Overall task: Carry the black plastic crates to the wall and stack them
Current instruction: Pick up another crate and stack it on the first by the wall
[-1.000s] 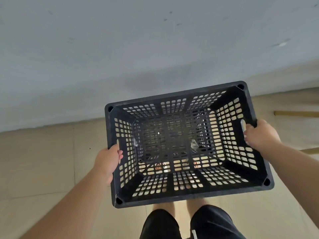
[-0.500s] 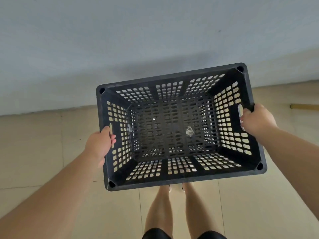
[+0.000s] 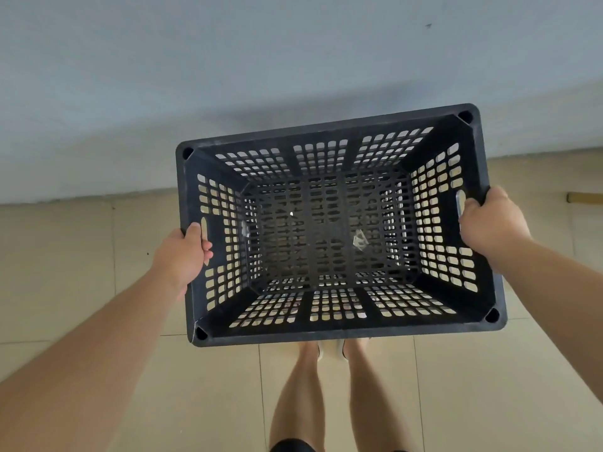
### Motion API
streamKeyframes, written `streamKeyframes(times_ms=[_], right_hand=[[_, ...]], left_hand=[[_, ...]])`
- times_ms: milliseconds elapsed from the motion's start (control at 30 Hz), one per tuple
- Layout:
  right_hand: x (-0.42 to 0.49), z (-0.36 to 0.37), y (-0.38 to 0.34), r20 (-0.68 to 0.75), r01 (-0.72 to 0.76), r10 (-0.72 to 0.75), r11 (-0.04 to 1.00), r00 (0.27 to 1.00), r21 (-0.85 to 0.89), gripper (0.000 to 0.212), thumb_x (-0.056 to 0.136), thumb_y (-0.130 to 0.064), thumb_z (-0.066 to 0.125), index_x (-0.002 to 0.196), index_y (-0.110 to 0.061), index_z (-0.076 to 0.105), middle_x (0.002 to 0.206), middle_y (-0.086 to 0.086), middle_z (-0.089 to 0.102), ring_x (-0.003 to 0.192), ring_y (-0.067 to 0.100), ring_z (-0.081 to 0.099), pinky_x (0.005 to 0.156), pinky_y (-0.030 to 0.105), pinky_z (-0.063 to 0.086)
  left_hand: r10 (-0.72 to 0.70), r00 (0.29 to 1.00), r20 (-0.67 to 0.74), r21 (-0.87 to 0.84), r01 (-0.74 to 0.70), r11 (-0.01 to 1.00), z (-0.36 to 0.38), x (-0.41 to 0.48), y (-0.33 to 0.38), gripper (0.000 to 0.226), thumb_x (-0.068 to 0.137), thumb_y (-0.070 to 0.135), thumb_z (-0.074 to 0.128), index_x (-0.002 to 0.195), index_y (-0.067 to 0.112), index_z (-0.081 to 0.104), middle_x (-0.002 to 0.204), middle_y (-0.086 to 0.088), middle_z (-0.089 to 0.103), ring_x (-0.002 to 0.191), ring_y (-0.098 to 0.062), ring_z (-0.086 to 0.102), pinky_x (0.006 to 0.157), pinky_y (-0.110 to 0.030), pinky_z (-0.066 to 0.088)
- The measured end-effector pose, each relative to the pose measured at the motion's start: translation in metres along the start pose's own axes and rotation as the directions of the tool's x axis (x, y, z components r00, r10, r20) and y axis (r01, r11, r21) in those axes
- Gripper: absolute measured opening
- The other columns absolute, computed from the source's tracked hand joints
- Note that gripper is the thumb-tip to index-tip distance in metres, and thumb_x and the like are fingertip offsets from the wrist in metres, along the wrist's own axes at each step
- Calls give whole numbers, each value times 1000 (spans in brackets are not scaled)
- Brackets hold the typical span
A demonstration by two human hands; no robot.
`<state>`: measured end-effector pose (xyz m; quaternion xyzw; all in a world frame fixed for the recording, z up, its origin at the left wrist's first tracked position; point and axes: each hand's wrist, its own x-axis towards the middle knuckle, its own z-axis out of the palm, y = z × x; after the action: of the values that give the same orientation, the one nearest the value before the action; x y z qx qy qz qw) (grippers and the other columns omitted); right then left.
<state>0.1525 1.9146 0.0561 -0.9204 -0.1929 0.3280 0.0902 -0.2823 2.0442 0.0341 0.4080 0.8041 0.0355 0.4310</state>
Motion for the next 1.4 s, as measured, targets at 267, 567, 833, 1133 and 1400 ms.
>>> streamKeyframes(times_ms=[267,567,833,1133,1400], right_hand=[[0,5,2,106,-110,96,986,990,129,24,104,-32,47,123,-18,46,110,11,66,94,34,68,81,58,58],[0,4,3,22,18,-18,1000,1000,19,22,106,-31,39,118,-13,44,105,14,63,75,24,60,54,32,45],[4,6,-2,-28,65,-65,998,997,-3,24,106,-32,38,117,-12,46,103,13,64,80,31,62,58,36,47],[-3,11,-4,-36,52,-53,998,998,-40,15,107,-28,39,111,-13,37,98,12,55,80,33,59,50,30,39],[-10,20,8,-123,97,-103,994,987,-48,14,107,-28,37,102,-15,34,75,1,49,60,19,50,47,27,34]], left_hand=[[-8,1000,-22,-18,8,1000,-2,4,-4,47,108,46,32,116,7,58,88,-5,63,86,-19,65,79,-32,35],[-28,999,-42,-11,27,1000,0,7,-1,46,108,46,35,117,7,59,93,-6,66,79,-17,65,72,-29,43],[0,992,-125,-16,-2,1000,10,2,-17,43,106,51,36,112,15,59,94,-1,67,79,-16,65,65,-28,42],[18,982,-187,15,-15,1000,12,1,-18,40,106,51,37,109,17,57,89,4,65,75,-12,64,58,-27,40],[52,990,-129,59,-45,997,4,16,-4,40,107,48,37,108,14,58,85,0,65,72,-15,64,58,-29,40]])
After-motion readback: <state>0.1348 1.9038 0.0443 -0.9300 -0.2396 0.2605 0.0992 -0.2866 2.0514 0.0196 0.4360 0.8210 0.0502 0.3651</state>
